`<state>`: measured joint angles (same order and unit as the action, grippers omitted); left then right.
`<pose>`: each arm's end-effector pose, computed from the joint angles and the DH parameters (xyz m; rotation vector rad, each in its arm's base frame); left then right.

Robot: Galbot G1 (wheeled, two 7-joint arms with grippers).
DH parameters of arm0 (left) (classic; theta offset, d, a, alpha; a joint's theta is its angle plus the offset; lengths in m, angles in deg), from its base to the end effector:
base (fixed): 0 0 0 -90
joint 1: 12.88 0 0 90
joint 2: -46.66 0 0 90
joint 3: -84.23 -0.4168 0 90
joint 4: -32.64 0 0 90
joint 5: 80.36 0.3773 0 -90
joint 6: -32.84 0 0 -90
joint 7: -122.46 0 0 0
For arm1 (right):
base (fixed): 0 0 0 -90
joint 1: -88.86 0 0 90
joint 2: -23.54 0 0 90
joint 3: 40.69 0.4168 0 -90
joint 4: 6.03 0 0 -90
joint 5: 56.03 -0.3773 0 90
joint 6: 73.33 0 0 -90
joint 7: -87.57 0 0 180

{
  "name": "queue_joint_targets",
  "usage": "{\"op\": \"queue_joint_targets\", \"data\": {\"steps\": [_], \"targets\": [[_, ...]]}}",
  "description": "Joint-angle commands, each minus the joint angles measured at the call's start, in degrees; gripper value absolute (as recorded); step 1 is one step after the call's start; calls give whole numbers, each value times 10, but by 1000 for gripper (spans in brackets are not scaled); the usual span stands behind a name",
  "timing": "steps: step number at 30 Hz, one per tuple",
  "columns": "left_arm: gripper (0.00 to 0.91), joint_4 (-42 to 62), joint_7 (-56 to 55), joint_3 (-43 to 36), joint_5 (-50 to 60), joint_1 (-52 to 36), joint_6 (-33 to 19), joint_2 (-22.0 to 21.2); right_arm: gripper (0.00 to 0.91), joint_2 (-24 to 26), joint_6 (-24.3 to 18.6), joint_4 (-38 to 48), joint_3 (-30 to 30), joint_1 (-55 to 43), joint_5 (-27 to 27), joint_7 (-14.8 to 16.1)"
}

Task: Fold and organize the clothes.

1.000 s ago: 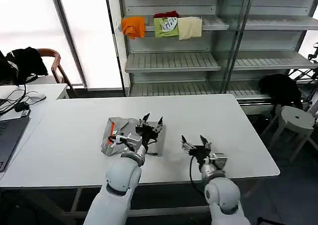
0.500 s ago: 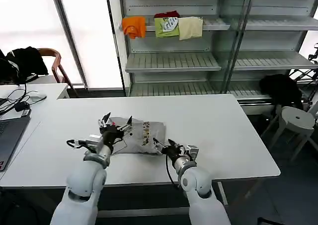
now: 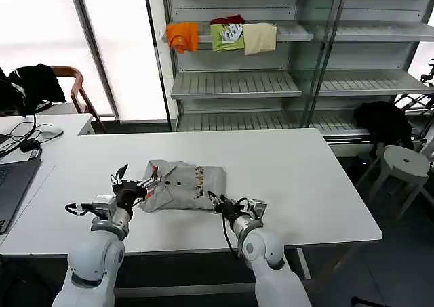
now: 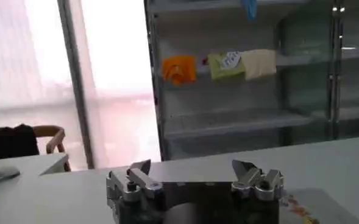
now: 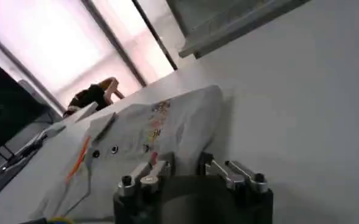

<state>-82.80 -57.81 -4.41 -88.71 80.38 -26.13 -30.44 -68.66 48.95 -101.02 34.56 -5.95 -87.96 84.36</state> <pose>0.3261 0.0647 -0.2655 -0.0482 -2.9810 -0.1417 0.3941 0.1104 -0.3482 0.5422 -2.5589 -0.6398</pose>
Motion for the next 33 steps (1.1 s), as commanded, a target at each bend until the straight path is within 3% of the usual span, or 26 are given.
{"op": "queue_joint_targets", "data": {"steps": [1, 10, 14, 15, 18, 19, 22, 23, 25, 27, 29, 33], "targets": [[907, -1, -1, 22, -9, 17, -2, 7, 0, -13, 8, -29, 39, -6, -17, -10], [907, -1, -2, 34, -14, 33, -11, 10, 0, 30, 9, -52, 83, -16, -24, -25], [907, -1, -1, 38, -16, 42, -16, 14, 0, 59, 10, -63, 94, -4, -22, -17], [907, -1, 0, 38, -18, 43, -16, 15, 907, 65, 10, -65, 93, 1, -16, -9], [907, 0, 1, 43, -26, 49, -20, 18, 907, 86, 8, -76, 82, 28, 108, 38], [907, 1, 3, 45, -31, 51, -25, 20, 907, 82, 6, -85, 84, 45, 186, 57], [907, 6, 11, 52, -44, 59, -47, 29, 907, 57, -36, -106, 106, 92, 353, 95], [907, 8, 15, 55, -45, 61, -53, 33, 907, 66, -72, -111, 106, 102, 381, 80], [907, 13, 17, 62, -53, 66, -59, 42, 907, 87, -96, -127, 105, 118, 427, 65], [907, 16, 21, 68, -62, 70, -64, 52, 907, 97, -121, -142, 127, 135, 445, 57], [907, 21, 22, 77, -79, 75, -73, 62, 907, 112, -119, -156, 149, 145, 443, 57], [907, 30, 21, 88, -128, 82, -89, 84, 907, 152, -83, -193, 197, 169, 380, 52]]}}
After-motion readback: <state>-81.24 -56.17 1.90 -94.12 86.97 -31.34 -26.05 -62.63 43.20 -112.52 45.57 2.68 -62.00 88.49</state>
